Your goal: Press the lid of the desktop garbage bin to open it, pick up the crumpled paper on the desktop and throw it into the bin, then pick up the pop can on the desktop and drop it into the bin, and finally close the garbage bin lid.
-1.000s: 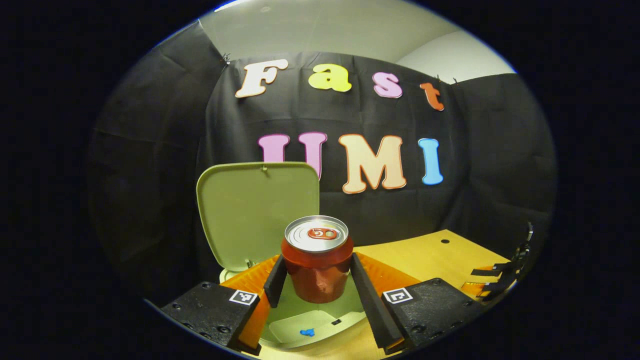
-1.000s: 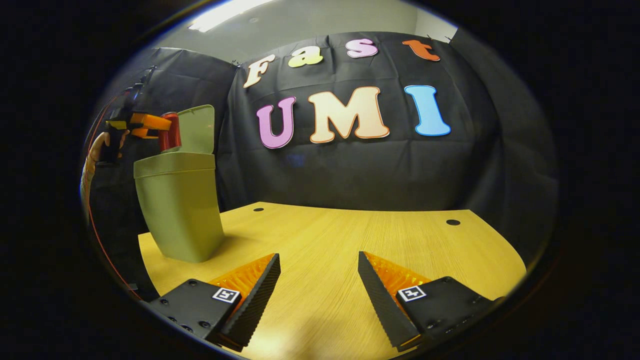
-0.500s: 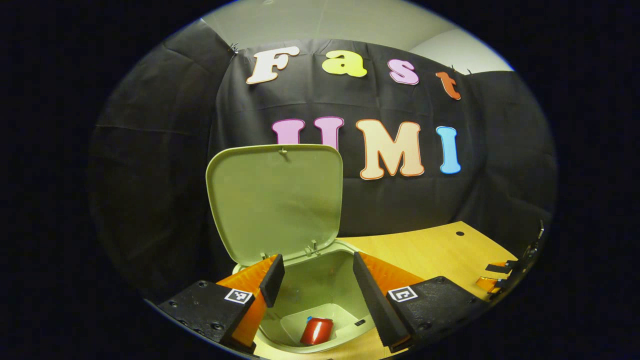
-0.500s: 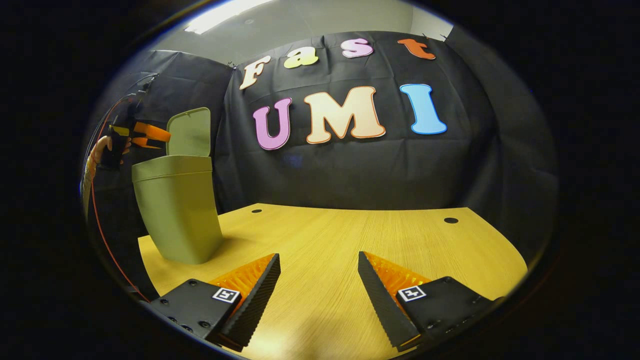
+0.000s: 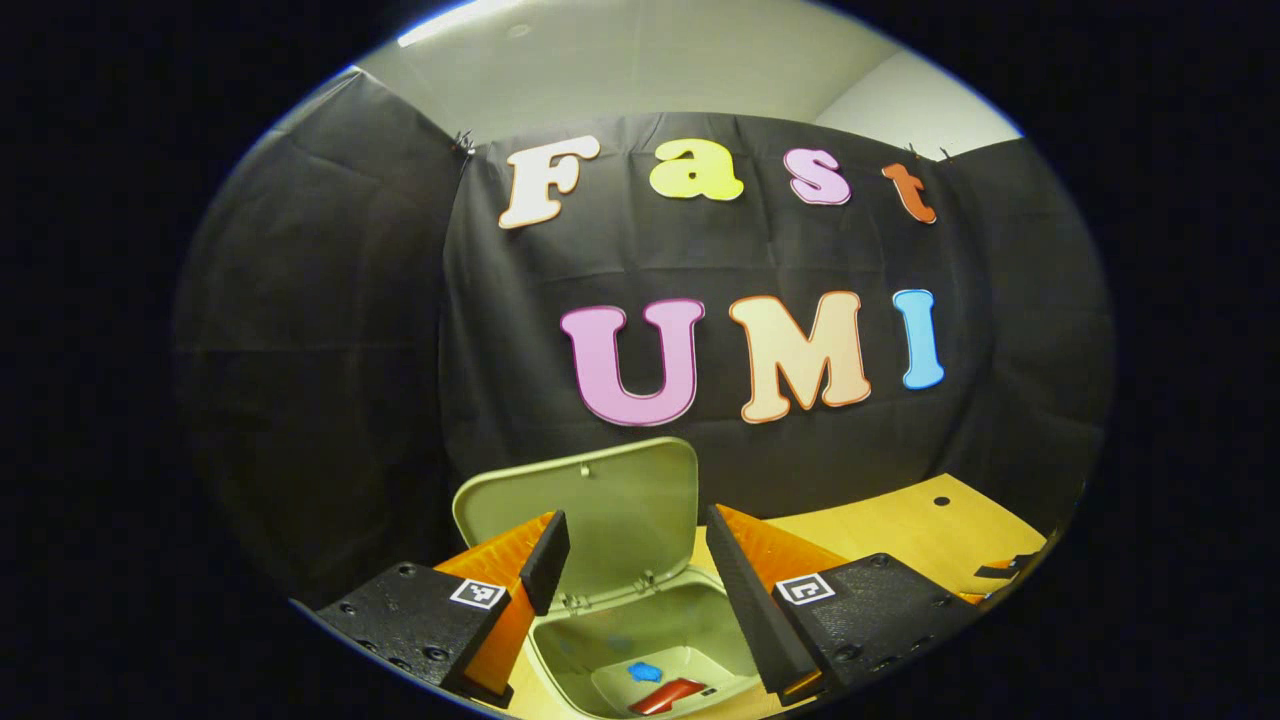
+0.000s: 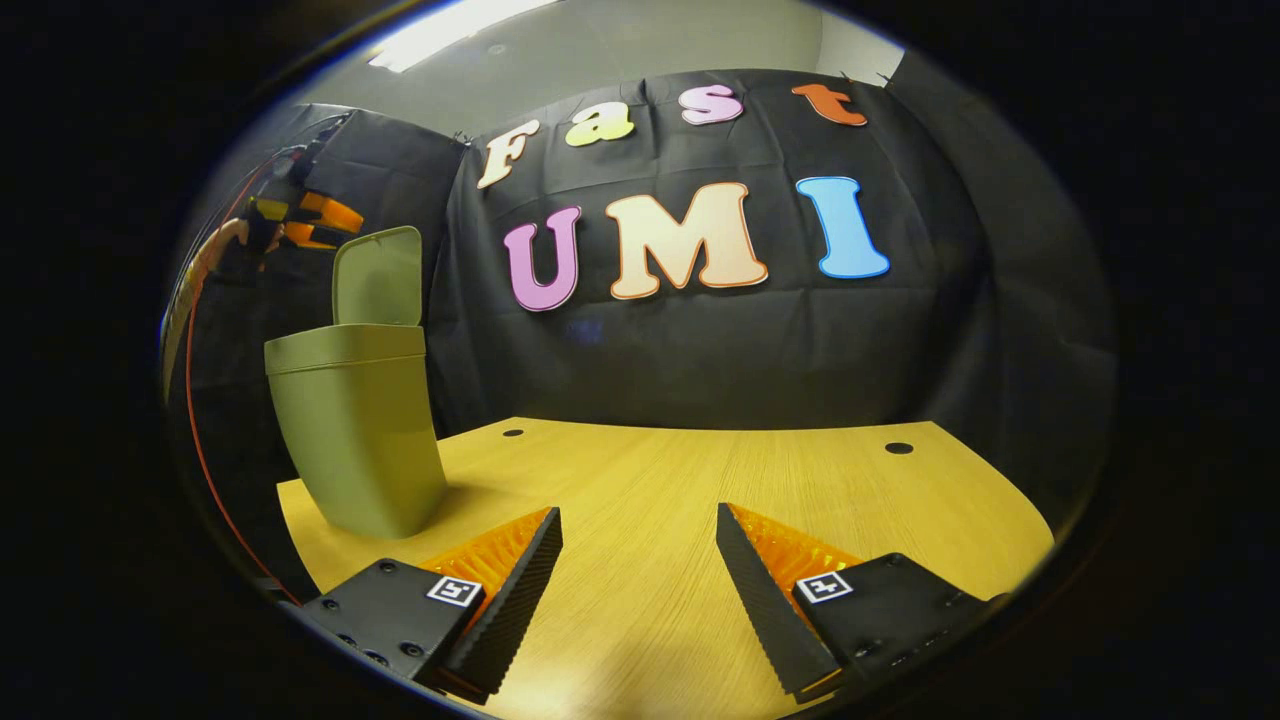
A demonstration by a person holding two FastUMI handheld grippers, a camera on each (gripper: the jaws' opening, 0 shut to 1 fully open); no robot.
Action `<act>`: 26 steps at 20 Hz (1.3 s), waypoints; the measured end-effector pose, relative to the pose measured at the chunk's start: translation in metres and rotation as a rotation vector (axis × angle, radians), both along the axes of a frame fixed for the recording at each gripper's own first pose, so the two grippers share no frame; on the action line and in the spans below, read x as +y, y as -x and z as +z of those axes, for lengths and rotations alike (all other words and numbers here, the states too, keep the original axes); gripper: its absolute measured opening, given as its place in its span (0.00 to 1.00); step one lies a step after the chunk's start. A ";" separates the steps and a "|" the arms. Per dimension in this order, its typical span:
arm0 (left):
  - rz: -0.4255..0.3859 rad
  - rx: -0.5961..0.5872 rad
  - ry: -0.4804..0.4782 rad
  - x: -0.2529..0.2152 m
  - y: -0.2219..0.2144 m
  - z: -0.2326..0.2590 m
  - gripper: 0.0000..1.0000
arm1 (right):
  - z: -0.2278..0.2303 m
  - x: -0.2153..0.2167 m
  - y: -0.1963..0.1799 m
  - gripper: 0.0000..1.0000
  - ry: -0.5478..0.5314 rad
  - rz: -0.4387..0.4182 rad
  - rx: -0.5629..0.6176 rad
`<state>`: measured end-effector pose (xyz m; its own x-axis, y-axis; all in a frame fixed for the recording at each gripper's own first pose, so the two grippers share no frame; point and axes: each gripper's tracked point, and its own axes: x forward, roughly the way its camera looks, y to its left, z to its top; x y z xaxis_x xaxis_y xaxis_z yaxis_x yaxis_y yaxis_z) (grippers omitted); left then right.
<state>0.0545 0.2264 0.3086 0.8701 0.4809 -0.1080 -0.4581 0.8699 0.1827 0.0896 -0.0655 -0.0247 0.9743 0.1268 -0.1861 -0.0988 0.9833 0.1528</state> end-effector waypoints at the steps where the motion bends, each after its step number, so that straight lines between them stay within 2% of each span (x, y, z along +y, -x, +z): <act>1: 0.011 -0.008 -0.010 0.005 -0.005 0.009 0.83 | 0.000 0.001 0.000 0.98 0.005 0.001 0.001; 3: 0.036 -0.013 -0.017 0.013 -0.019 0.020 0.81 | -0.001 0.004 -0.001 0.98 0.006 0.006 -0.001; 6: 0.096 0.006 -0.047 0.037 -0.034 0.025 0.83 | -0.002 0.005 -0.001 0.98 0.006 0.009 -0.004; 8: 0.135 0.025 -0.027 0.050 -0.042 0.016 0.81 | -0.004 0.004 -0.003 0.98 0.012 0.007 -0.001; 11: 0.160 0.047 0.002 0.061 -0.049 0.003 0.84 | -0.005 0.004 -0.004 0.98 0.017 0.007 0.000; 13: 0.169 0.053 0.009 0.064 -0.049 -0.002 0.81 | -0.007 0.005 -0.004 0.98 0.013 0.008 0.004; 14: 0.167 0.047 0.002 0.063 -0.049 -0.002 0.87 | -0.008 0.004 -0.004 0.98 0.013 0.008 0.006; 15: 0.157 0.047 -0.006 0.060 -0.048 -0.002 0.85 | -0.008 0.004 -0.005 0.98 0.014 0.008 0.009; 16: 0.149 0.046 -0.010 0.055 -0.045 -0.004 0.88 | -0.010 0.004 -0.004 0.98 0.016 0.007 0.012; 19: 0.100 0.035 -0.023 0.035 -0.032 -0.006 0.89 | -0.012 0.008 -0.005 0.98 0.013 0.015 0.019; 22: 0.034 -0.003 0.012 0.007 -0.014 -0.010 0.85 | -0.014 0.010 -0.006 0.98 0.016 0.021 0.022; 24: -0.017 -0.032 0.051 -0.012 -0.001 -0.017 0.89 | -0.014 0.012 -0.005 0.98 0.014 0.022 0.024; 26: -0.057 -0.055 0.099 -0.030 0.014 -0.028 0.85 | -0.013 0.012 -0.005 0.98 0.011 0.024 0.022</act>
<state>0.0401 0.1966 0.2802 0.9016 0.4198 -0.1043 -0.4143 0.9074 0.0704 0.0951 -0.0535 -0.0376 0.9668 0.1479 -0.2085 -0.1191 0.9823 0.1447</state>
